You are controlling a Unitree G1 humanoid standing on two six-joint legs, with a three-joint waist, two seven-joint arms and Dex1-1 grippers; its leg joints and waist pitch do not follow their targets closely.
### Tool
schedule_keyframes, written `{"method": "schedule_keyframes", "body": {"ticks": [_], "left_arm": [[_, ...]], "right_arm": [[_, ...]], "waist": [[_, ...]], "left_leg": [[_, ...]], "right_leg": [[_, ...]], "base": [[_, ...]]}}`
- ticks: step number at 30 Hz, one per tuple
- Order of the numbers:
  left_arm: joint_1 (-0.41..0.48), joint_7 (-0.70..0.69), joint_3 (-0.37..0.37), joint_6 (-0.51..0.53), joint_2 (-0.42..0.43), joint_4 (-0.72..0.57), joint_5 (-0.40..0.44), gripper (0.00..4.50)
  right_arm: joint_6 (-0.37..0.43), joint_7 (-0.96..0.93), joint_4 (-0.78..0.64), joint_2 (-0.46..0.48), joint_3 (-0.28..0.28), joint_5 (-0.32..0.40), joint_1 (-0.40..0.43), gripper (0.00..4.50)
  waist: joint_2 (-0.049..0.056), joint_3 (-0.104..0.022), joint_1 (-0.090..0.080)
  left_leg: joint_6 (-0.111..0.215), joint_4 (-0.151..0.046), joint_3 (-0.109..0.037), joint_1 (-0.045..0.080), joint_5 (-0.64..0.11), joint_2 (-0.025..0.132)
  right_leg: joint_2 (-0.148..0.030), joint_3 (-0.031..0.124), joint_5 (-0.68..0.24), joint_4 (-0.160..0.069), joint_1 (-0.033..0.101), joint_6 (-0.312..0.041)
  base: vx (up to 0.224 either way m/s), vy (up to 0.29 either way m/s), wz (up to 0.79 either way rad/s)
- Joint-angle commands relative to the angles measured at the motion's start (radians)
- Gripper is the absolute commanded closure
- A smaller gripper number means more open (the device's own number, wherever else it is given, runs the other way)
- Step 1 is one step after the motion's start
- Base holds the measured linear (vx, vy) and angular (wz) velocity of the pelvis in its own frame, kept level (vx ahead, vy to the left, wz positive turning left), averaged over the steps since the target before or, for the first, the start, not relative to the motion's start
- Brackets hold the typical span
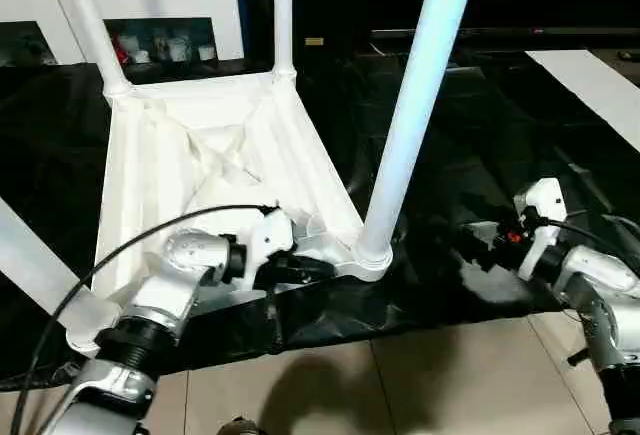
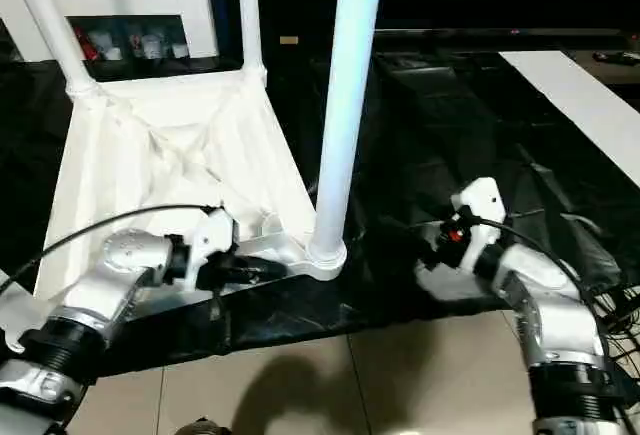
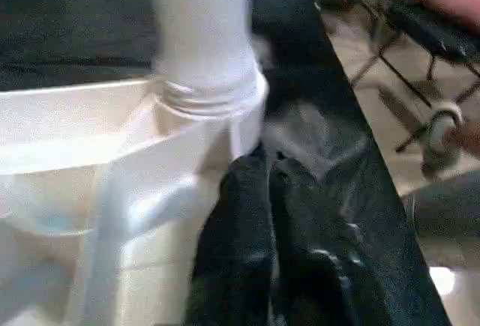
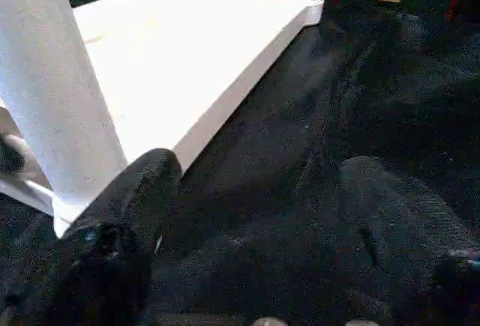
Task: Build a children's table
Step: Rotate leg to tighten
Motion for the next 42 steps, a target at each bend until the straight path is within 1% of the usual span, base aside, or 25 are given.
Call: {"method": "schedule_keyframes", "body": {"ticks": [1, 3, 5, 7, 8, 10, 13, 14, 16, 17, 18, 19, 20, 21, 23, 24, 25, 26, 28, 29, 33, 34, 36, 37, 42], "left_arm": [[0.020, -0.005, 0.020, 0.053, 0.009, -0.071, -0.038, 3.85], [0.026, 0.010, 0.020, 0.049, 0.011, -0.082, -0.037, 3.68], [0.013, 0.031, 0.015, 0.032, 0.010, -0.042, -0.017, 3.56], [0.005, 0.044, 0.013, 0.023, 0.008, -0.024, -0.006, 3.46], [0.004, 0.048, 0.012, 0.026, 0.009, -0.024, -0.005, 3.46], [0.001, 0.032, 0.022, 0.080, -0.002, -0.040, -0.046, 3.17], [0.006, 0.031, 0.025, 0.106, -0.004, -0.059, -0.060, 3.05], [0.009, 0.032, 0.023, 0.113, -0.005, -0.065, -0.061, 2.92], [0.011, 0.032, 0.022, 0.117, -0.005, -0.067, -0.061, 2.72], [0.012, 0.030, 0.015, 0.122, -0.004, -0.068, -0.060, 2.67], [0.013, 0.030, 0.010, 0.119, -0.004, -0.066, -0.055, 2.60], [0.014, 0.032, -0.002, 0.116, -0.007, -0.054, -0.046, 2.60], [0.013, 0.036, -0.015, 0.115, -0.011, -0.037, -0.036, 2.40], [0.013, 0.036, -0.015, 0.115, -0.011, -0.037, -0.036, 2.34], [0.012, 0.038, -0.023, 0.113, -0.013, -0.025, -0.028, 2.34], [0.008, 0.038, -0.037, 0.101, -0.012, -0.003, -0.010, 2.34], [0.007, 0.039, -0.040, 0.097, -0.012, 0.002, -0.005, 2.34], [-0.001, 0.049, -0.059, 0.080, -0.008, 0.034, 0.024, 2.34], [-0.018, 0.061, -0.082, 0.080, 0.002, 0.078, 0.059, 2.34], [-0.018, 0.061, -0.082, 0.080, 0.002, 0.078, 0.059, 2.63], [-0.032, 0.081, -0.080, 0.110, 0.007, 0.084, 0.063, 2.78], [-0.038, 0.092, -0.080, 0.146, 0.011, 0.078, 0.063, 2.91], [-0.039, 0.094, -0.079, 0.153, 0.011, 0.076, 0.062, 2.91], [-0.041, 0.100, -0.077, 0.174, 0.011, 0.072, 0.060, 3.14], [-0.051, 0.102, -0.085, 0.216, 0.015, 0.071, 0.072, 3.31]], "right_arm": [[0.007, -0.005, -0.001, 0.006, 0.013, 0.000, 0.008, 0.19], [0.009, -0.002, -0.003, 0.014, 0.019, -0.009, 0.012, 0.01], [0.016, -0.004, -0.009, 0.025, 0.032, -0.012, 0.009, 0.00], [0.017, -0.005, -0.011, 0.029, 0.038, -0.013, 0.007, 0.00], [0.017, -0.007, -0.011, 0.029, 0.041, -0.011, 0.007, 0.00], [0.010, -0.015, -0.009, 0.037, 0.059, -0.015, 0.004, 0.00], [0.012, -0.012, -0.011, 0.040, 0.064, -0.012, 0.008, 0.00], [0.011, -0.011, -0.015, 0.041, 0.069, -0.015, 0.013, 0.00], [0.011, -0.011, -0.017, 0.041, 0.072, -0.018, 0.017, 0.00], [0.010, -0.012, -0.020, 0.042, 0.076, -0.021, 0.021, 0.00], [0.009, -0.012, -0.021, 0.043, 0.077, -0.023, 0.023, 0.00], [0.007, -0.013, -0.023, 0.044, 0.083, -0.027, 0.028, 0.00], [0.004, -0.015, -0.025, 0.044, 0.090, -0.032, 0.032, 0.00], [0.004, -0.015, -0.025, 0.044, 0.090, -0.032, 0.032, 0.00], [0.001, -0.018, -0.025, 0.043, 0.095, -0.035, 0.033, 0.00], [-0.003, -0.021, -0.023, 0.042, 0.101, -0.043, 0.033, 0.00], [-0.004, -0.022, -0.023, 0.041, 0.103, -0.044, 0.032, 0.00], [-0.010, -0.024, -0.021, 0.040, 0.112, -0.051, 0.031, 0.00], [-0.015, -0.024, -0.020, 0.039, 0.123, -0.057, 0.027, 0.00], [-0.015, -0.024, -0.020, 0.039, 0.123, -0.057, 0.027, 0.00], [-0.018, -0.021, -0.021, 0.037, 0.131, -0.060, 0.023, 0.00], [-0.016, -0.012, -0.023, 0.037, 0.137, -0.062, 0.020, 0.00], [-0.016, -0.010, -0.023, 0.037, 0.138, -0.062, 0.019, 0.00], [-0.016, -0.005, -0.024, 0.037, 0.141, -0.062, 0.017, 0.00], [-0.017, 0.001, -0.027, 0.040, 0.160, -0.064, 0.003, 0.00]], "waist": [[-0.006, -0.058, 0.001], [-0.007, -0.057, 0.000], [-0.004, -0.057, 0.001], [-0.004, -0.059, 0.002], [-0.004, -0.059, 0.002], [0.002, -0.060, 0.002], [0.001, -0.061, 0.003], [0.005, -0.060, 0.003], [0.003, -0.060, 0.002], [0.006, -0.060, 0.002], [0.004, -0.060, 0.001], [0.015, -0.060, 0.002], [0.009, -0.060, 0.000], [0.009, -0.061, 0.001], [0.008, -0.061, 0.000], [0.014, -0.060, -0.001], [0.012, -0.061, 0.000], [0.012, -0.061, 0.000], [0.013, -0.059, -0.001], [0.013, -0.059, -0.001], [0.014, -0.060, -0.001], [0.014, -0.061, -0.002], [0.015, -0.060, -0.003], [0.015, -0.060, -0.003], [0.014, -0.059, -0.003]], "left_leg": [[0.040, -0.060, -0.014, 0.012, -0.185, 0.034], [0.044, -0.059, -0.013, 0.011, -0.184, 0.032], [0.042, -0.060, -0.014, 0.012, -0.184, 0.032], [0.037, -0.060, -0.015, 0.012, -0.183, 0.031], [0.036, -0.060, -0.016, 0.012, -0.180, 0.032], [0.030, -0.059, -0.015, 0.013, -0.174, 0.031], [0.030, -0.059, -0.015, 0.011, -0.174, 0.031], [0.029, -0.059, -0.015, 0.012, -0.178, 0.031], [0.028, -0.060, -0.016, 0.012, -0.186, 0.031], [0.028, -0.059, -0.016, 0.012, -0.188, 0.030], [0.027, -0.059, -0.015, 0.012, -0.191, 0.030], [0.024, -0.060, -0.016, 0.014, -0.197, 0.031], [0.022, -0.060, -0.016, 0.012, -0.200, 0.030], [0.022, -0.060, -0.017, 0.012, -0.195, 0.030], [0.025, -0.059, -0.016, 0.012, -0.191, 0.029], [0.023, -0.060, -0.017, 0.013, -0.199, 0.029], [0.021, -0.059, -0.017, 0.014, -0.202, 0.029], [0.023, -0.059, -0.017, 0.012, -0.203, 0.029], [0.020, -0.062, -0.018, 0.014, -0.216, 0.029], [0.016, -0.062, -0.019, 0.015, -0.230, 0.029], [0.014, -0.062, -0.019, 0.015, -0.229, 0.030], [0.014, -0.062, -0.020, 0.014, -0.224, 0.030], [0.017, -0.061, -0.019, 0.015, -0.223, 0.029], [0.017, -0.062, -0.019, 0.015, -0.227, 0.029], [0.015, -0.063, -0.020, 0.014, -0.238, 0.028]], "right_leg": [[-0.064, 0.052, -0.155, -0.070, 0.050, -0.203], [-0.061, 0.052, -0.161, -0.073, 0.048, -0.196], [-0.061, 0.052, -0.166, -0.073, 0.048, -0.187], [-0.061, 0.052, -0.165, -0.074, 0.050, -0.175], [-0.062, 0.053, -0.159, -0.072, 0.050, -0.175], [-0.061, 0.053, -0.130, -0.069, 0.050, -0.185], [-0.061, 0.053, -0.109, -0.068, 0.052, -0.196], [-0.061, 0.053, -0.111, -0.067, 0.052, -0.198], [-0.061, 0.052, -0.116, -0.069, 0.052, -0.198], [-0.060, 0.052, -0.118, -0.069, 0.052, -0.198], [-0.060, 0.052, -0.120, -0.070, 0.052, -0.196], [-0.060, 0.053, -0.121, -0.072, 0.052, -0.194], [-0.059, 0.052, -0.116, -0.072, 0.053, -0.193], [-0.059, 0.052, -0.110, -0.070, 0.054, -0.193], [-0.059, 0.052, -0.104, -0.070, 0.054, -0.193], [-0.059, 0.052, -0.116, -0.075, 0.053, -0.190], [-0.060, 0.052, -0.123, -0.073, 0.055, -0.187], [-0.059, 0.052, -0.127, -0.075, 0.054, -0.185], [-0.059, 0.052, -0.146, -0.078, 0.053, -0.179], [-0.061, 0.052, -0.170, -0.079, 0.054, -0.175], [-0.063, 0.053, -0.179, -0.079, 0.053, -0.175], [-0.062, 0.052, -0.167, -0.077, 0.054, -0.178], [-0.061, 0.052, -0.161, -0.077, 0.053, -0.184], [-0.061, 0.052, -0.166, -0.078, 0.052, -0.185], [-0.062, 0.052, -0.205, -0.082, 0.053, -0.175]], "base": [[0.000, 0.000, 0.00], [0.000, 0.000, 0.00], [0.000, 0.000, 0.00], [0.000, 0.000, 0.00], [0.000, 0.000, 0.00], [0.000, 0.000, 0.00], [0.000, 0.000, 0.00], [0.000, 0.000, 0.00], [0.000, 0.000, 0.00], [0.000, 0.000, 0.00], [0.000, 0.000, 0.00], [0.000, 0.000, 0.00], [0.000, 0.000, 0.00], [0.000, 0.000, 0.00], [0.000, 0.000, 0.00], [0.000, 0.000, 0.00], [0.000, 0.000, 0.00], [0.000, 0.000, 0.00], [0.000, 0.000, 0.00], [0.000, 0.000, 0.00], [0.000, 0.000, 0.00], [0.000, 0.000, 0.00], [0.000, 0.000, 0.00], [0.000, 0.000, 0.00], [0.000, 0.000, 0.00]]}}
